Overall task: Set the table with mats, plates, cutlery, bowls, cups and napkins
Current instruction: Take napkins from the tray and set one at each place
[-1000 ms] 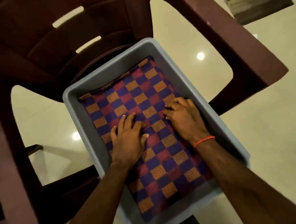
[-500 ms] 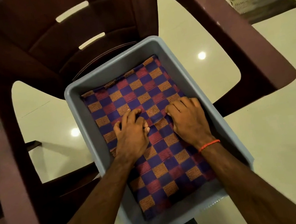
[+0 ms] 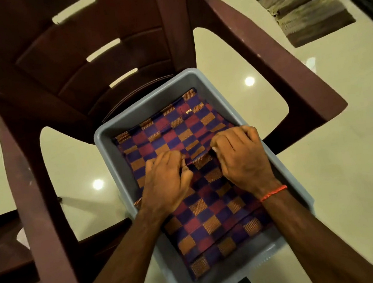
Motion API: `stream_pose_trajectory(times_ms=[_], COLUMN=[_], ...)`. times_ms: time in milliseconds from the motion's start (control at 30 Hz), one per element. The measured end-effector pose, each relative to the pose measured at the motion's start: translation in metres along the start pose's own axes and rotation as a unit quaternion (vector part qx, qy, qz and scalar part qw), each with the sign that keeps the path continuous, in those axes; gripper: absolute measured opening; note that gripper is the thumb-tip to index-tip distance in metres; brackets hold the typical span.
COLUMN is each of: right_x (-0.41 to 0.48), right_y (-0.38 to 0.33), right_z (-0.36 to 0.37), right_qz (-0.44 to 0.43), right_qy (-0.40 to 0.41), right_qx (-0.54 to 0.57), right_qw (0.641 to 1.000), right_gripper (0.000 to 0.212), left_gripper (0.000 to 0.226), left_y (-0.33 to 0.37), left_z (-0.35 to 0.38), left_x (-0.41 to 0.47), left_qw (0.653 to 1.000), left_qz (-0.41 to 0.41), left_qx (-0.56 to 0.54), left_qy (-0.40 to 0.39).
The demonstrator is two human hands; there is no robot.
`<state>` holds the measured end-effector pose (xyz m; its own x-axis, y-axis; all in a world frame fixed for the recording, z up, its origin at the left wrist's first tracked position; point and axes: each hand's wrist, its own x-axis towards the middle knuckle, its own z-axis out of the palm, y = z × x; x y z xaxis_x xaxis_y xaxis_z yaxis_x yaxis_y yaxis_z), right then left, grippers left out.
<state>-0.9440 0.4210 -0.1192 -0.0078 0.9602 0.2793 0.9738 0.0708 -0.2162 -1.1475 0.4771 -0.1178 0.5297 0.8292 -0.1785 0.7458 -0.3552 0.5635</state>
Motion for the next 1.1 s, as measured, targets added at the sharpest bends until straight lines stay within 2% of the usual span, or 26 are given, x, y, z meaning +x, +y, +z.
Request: stream_pose_trajectory(times_ms=[167, 267, 433, 533, 800, 933, 1033, 1100], right_x=[-0.006, -0.009, -0.011, -0.008, 0.005, 0.011, 0.022, 0.029], right_y=[-0.004, -0.005, -0.008, -0.016, -0.043, -0.053, -0.059, -0.060], right_z=[-0.009, -0.015, -0.024, -0.036, -0.080, -0.097, -0.140, -0.170], right_qz=[0.016, 0.006, -0.004, 0.001, 0.027, 0.049, 0.074, 0.100], right_qy=[0.040, 0.071, 0.067, 0.062, 0.054, 0.034, 0.044, 0.047], right_qx=[-0.010, -0.018, -0.021, 0.001, 0.010, 0.023, 0.029, 0.014], right_qw=[0.999, 0.997, 0.998, 0.998, 0.998, 0.998, 0.996, 0.994], right_gripper=[0.015, 0.017, 0.024, 0.031, 0.009, 0.010, 0.010, 0.020], left_gripper=[0.016, 0.020, 0.036, 0.037, 0.037, 0.027, 0.027, 0.017], left_y=[0.000, -0.004, -0.008, -0.005, 0.029, 0.043, 0.077, 0.100], left_z=[-0.006, -0.008, -0.013, -0.023, -0.079, -0.103, -0.138, -0.162], left_x=[-0.008, -0.014, -0.023, -0.027, -0.028, -0.023, -0.023, -0.021], left_qw=[0.997, 0.995, 0.994, 0.989, 0.992, 0.983, 0.967, 0.952], left_qz=[0.055, 0.077, 0.098, 0.129, 0.122, 0.150, 0.143, 0.137], left_qx=[0.035, 0.030, 0.037, 0.047, 0.000, -0.039, -0.140, -0.198], left_qy=[0.047, 0.048, 0.039, 0.046, -0.029, -0.095, -0.157, -0.188])
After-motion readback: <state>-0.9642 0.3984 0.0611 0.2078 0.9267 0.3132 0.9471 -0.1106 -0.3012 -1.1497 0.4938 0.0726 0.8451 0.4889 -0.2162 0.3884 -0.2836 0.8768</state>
